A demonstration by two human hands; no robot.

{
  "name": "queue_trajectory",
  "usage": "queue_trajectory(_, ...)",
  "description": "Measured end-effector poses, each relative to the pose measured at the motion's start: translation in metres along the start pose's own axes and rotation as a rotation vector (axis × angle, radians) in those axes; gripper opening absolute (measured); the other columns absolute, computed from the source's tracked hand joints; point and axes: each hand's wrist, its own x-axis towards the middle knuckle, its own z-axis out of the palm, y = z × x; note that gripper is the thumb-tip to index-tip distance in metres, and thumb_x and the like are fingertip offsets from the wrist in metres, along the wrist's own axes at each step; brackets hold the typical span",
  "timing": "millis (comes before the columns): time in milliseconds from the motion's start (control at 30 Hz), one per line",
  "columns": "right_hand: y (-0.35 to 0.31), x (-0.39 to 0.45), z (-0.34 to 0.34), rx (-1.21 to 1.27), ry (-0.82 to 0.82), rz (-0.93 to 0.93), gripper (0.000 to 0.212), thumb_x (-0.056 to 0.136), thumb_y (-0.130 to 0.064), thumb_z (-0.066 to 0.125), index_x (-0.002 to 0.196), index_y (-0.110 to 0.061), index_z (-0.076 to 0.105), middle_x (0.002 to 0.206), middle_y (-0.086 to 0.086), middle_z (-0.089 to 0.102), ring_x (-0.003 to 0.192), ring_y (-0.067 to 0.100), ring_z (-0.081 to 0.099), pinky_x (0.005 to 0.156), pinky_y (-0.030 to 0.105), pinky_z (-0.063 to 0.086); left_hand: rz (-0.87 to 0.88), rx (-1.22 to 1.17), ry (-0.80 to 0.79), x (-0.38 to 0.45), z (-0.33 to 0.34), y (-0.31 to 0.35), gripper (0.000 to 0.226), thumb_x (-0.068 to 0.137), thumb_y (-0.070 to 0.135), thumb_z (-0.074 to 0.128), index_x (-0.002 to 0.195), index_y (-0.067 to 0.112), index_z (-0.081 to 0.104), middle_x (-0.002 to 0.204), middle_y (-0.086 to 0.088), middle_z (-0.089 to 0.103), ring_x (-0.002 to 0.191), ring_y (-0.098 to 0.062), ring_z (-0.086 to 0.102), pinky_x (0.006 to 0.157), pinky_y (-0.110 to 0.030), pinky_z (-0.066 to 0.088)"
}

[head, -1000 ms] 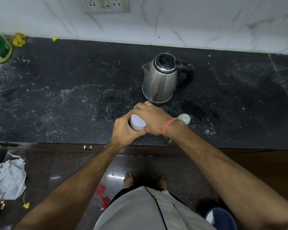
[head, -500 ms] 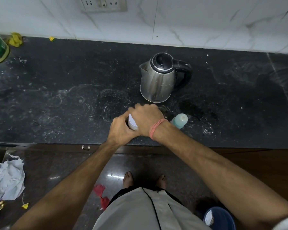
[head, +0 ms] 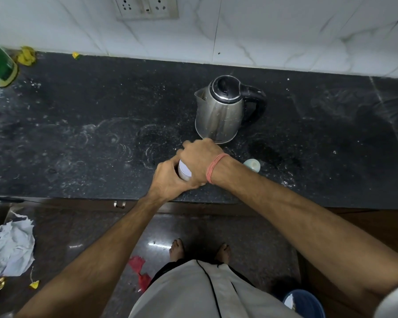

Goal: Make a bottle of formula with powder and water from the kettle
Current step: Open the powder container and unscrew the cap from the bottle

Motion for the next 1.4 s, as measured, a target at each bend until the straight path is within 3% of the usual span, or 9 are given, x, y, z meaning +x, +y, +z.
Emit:
queue_trajectory(300, 0.005, -0.012, 0.007, -0.109, 0.219, -0.391, 0.068, 0.080, -0.023, 0.092, 0.138, -0.020, 0.059, 0.133, 0.004, 0.058, 0.117, 0.025, 0.062, 0.100, 0.042, 0.056, 0.017, 0.037, 0.006, 0.000, 0.002, -0.002, 0.062, 0.060, 0.064, 0.099, 0.105, 0.027, 0.079, 0.093, 0.018, 0.079, 0.090, 0.002, 0.077, 0.074, -0.029, 0.066)
queue_trajectory(367, 0.015, -0.021, 0.007, 0.080, 0.306, -0.315, 0.073, 0.065, -0.019, 0.099, 0.127, -0.021, 0.061, 0.125, 0.002, 0.058, 0.109, 0.023, 0.062, 0.084, 0.038, 0.058, 0.006, 0.014, 0.009, -0.001, 0.001, -0.002, 0.064, 0.060, 0.058, 0.107, 0.109, 0.032, 0.076, 0.099, 0.018, 0.081, 0.096, 0.003, 0.077, 0.080, -0.028, 0.066)
queue_trajectory(467, 0.021, -0.049, 0.015, 0.372, 0.409, -0.045, 0.060, 0.073, -0.019, 0.092, 0.120, -0.020, 0.055, 0.130, 0.002, 0.050, 0.102, 0.022, 0.063, 0.066, 0.037, 0.059, 0.030, -0.003, -0.003, 0.000, 0.000, -0.002, 0.069, 0.064, 0.049, 0.107, 0.123, 0.037, 0.074, 0.108, 0.019, 0.082, 0.103, 0.002, 0.077, 0.089, -0.030, 0.065)
queue_trajectory(567, 0.005, -0.084, 0.043, 0.635, 0.506, 0.245, 0.049, 0.082, -0.033, 0.088, 0.113, -0.023, 0.052, 0.135, -0.005, 0.045, 0.105, 0.015, 0.061, 0.073, 0.039, 0.062, 0.071, 0.034, -0.010, 0.003, 0.000, -0.005, 0.080, 0.063, 0.053, 0.106, 0.135, 0.042, 0.073, 0.119, 0.023, 0.080, 0.116, -0.007, 0.075, 0.099, -0.040, 0.063)
queue_trajectory(700, -0.042, -0.124, 0.092, 1.045, 0.710, 0.548, 0.042, 0.084, -0.044, 0.093, 0.100, -0.023, 0.061, 0.139, -0.011, 0.052, 0.125, 0.003, 0.058, 0.090, 0.011, 0.050, 0.043, 0.093, -0.002, 0.003, 0.003, -0.011, 0.090, 0.057, 0.071, 0.101, 0.138, 0.046, 0.071, 0.125, 0.024, 0.076, 0.130, -0.014, 0.061, 0.109, -0.042, 0.056)
queue_trajectory(867, -0.056, -0.130, 0.162, 0.967, 0.604, 0.651, 0.035, 0.086, -0.046, 0.091, 0.102, -0.025, 0.068, 0.137, -0.016, 0.058, 0.115, 0.006, 0.066, 0.084, 0.032, 0.060, 0.005, 0.107, 0.030, 0.001, 0.007, -0.007, 0.095, 0.055, 0.072, 0.101, 0.140, 0.046, 0.069, 0.126, 0.020, 0.073, 0.128, -0.012, 0.053, 0.107, -0.031, 0.053)
queue_trajectory(1000, -0.051, -0.118, 0.186, 0.931, 0.573, 0.684, 0.037, 0.091, -0.052, 0.085, 0.109, -0.024, 0.071, 0.140, -0.015, 0.057, 0.114, 0.011, 0.069, 0.082, 0.033, 0.060, 0.022, 0.093, 0.042, -0.001, 0.007, -0.005, 0.088, 0.058, 0.060, 0.107, 0.137, 0.046, 0.070, 0.125, 0.024, 0.074, 0.126, -0.013, 0.054, 0.108, -0.034, 0.053)
queue_trajectory(1233, -0.053, -0.100, 0.205, 0.872, 0.467, 0.638, 0.033, 0.094, -0.044, 0.082, 0.117, -0.023, 0.071, 0.144, -0.003, 0.059, 0.144, 0.023, 0.056, 0.109, 0.046, 0.057, 0.007, 0.074, 0.045, -0.001, 0.006, -0.004, 0.089, 0.057, 0.057, 0.108, 0.138, 0.044, 0.072, 0.124, 0.029, 0.074, 0.126, -0.009, 0.056, 0.110, -0.044, 0.056)
queue_trajectory(1400, -0.056, -0.102, 0.199, 0.835, 0.492, 0.642, 0.039, 0.095, -0.050, 0.080, 0.122, -0.023, 0.075, 0.140, 0.001, 0.064, 0.145, 0.027, 0.054, 0.121, 0.048, 0.047, 0.008, 0.088, 0.033, -0.005, 0.006, 0.002, 0.090, 0.059, 0.052, 0.109, 0.140, 0.043, 0.071, 0.123, 0.037, 0.069, 0.126, -0.011, 0.053, 0.110, -0.047, 0.056)
